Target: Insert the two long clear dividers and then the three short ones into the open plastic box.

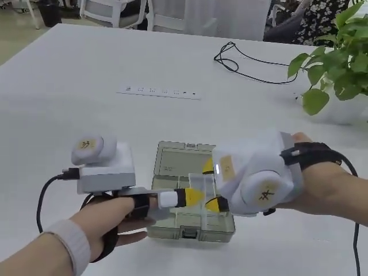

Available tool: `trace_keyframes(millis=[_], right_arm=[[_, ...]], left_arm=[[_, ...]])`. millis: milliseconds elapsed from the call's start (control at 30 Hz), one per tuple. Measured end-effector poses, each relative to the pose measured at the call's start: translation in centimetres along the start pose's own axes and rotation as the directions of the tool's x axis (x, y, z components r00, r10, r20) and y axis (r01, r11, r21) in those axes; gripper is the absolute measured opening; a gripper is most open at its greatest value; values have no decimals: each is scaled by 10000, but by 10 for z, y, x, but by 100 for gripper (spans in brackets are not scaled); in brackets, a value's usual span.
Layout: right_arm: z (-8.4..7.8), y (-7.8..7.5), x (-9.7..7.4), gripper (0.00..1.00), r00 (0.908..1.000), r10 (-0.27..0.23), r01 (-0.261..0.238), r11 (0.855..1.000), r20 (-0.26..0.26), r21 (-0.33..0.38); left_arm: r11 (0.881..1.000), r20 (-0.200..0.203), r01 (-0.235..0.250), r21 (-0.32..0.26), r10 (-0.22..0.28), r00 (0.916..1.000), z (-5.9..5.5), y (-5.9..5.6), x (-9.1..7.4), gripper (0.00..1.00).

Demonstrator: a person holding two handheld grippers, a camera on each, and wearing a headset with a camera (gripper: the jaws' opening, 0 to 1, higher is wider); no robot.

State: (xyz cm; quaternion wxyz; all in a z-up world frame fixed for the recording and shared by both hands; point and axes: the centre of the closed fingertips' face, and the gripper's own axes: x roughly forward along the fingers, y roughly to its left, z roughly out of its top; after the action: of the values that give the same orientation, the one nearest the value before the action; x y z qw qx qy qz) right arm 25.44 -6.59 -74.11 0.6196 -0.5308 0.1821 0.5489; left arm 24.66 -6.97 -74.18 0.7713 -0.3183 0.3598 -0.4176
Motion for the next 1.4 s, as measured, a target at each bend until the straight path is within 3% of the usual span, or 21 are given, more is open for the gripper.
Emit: trace_keyframes(millis=[233,333,467,600,667,700,800,867,900,967,1000,1033,1067,1100,1133,1167,1200,1233,1300,1367,1400], right_arm=[[2,-1,-2,33,9997,137,-139,9999,211,83],[10,-5,-7,34,9959,261,-358,9930,870,1126],[11,-9,-13,34,9920,452,-628,9867,1182,1501],[9,-10,-18,32,9858,845,-1129,9733,1451,1999],[9,-9,-20,31,9805,1083,-1438,9640,1637,2235],[9,-7,-21,30,9756,1302,-1750,9475,1771,2678],[10,-11,-24,28,9680,1516,-2050,9372,1998,2822],[11,-11,-27,26,9582,1846,-2452,9235,2186,2949],[11,-11,-27,25,9553,1963,-2583,9181,2211,3008],[14,-6,-30,23,9384,2430,-3127,8995,2455,3050],[14,-5,-30,22,9345,2580,-3293,8883,2451,3202],[14,-6,-30,21,9334,2614,-3312,8911,2458,3103],[15,-2,-30,19,9242,2907,-3590,8827,2478,3033],[15,-2,-30,18,9217,2988,-3676,8765,2474,3109],[16,-1,-30,17,9187,3075,-3758,8736,2479,3091],[14,-1,-28,17,9145,3200,-3872,8698,2476,3057],[15,-1,-27,16,9100,3336,-3993,8650,2461,3039],[17,2,-28,16,9050,3480,-4123,8593,2447,3028],[19,5,-28,14,8925,3790,-4410,8471,2447,2966],[19,9,-28,13,8801,4129,-4688,8341,2345,2907],[19,11,-28,13,8767,4221,-4760,8305,2308,2893]], left_arm=[[10000,23,86,21,-86,10000,0,-2,-2,0],[9989,-155,84,457,-77,9998,-1,-1,-4,0],[9954,-349,99,957,-66,9994,-2,-1,-7,0],[9887,-612,237,1477,-148,9980,-5,0,-10,0],[9809,-740,378,1906,-241,9970,-5,0,-11,0],[9750,-815,493,2166,-322,9962,-6,-1,-12,0],[9611,-1012,703,2673,-446,9939,-9,-4,-14,0],[9418,-1243,1055,3193,-688,9899,-12,-5,-15,0],[9398,-1260,1023,3261,-641,9900,-12,-4,-16,0],[9196,-1416,1094,3774,-595,9881,-14,-2,-18,0],[9133,-1466,1099,3923,-559,9876,-16,-3,-19,0],[9053,-1530,1166,4085,-580,9865,-16,-3,-19,0],[8964,-1552,1233,4258,-619,9859,-17,-3,-20,0],[8881,-1561,1270,4418,-633,9857,-17,-3,-20,0],[8727,-1624,1366,4688,-668,9845,-18,-3,-20,0],[8667,-1655,1397,4789,-671,9839,-18,-3,-20,0],[8443,-1738,1454,5159,-630,9828,-20,-3,-20,0],[8366,-1760,1517,5264,-673,9821,-20,-4,-20,0],[8005,-1793,1694,5749,-788,9806,-22,-7,-19,0],[7764,-1845,1736,6058,-752,9800,-23,-7,-19,0],[7699,-1834,1708,6148,-710,9805,-24,-7,-19,0]])
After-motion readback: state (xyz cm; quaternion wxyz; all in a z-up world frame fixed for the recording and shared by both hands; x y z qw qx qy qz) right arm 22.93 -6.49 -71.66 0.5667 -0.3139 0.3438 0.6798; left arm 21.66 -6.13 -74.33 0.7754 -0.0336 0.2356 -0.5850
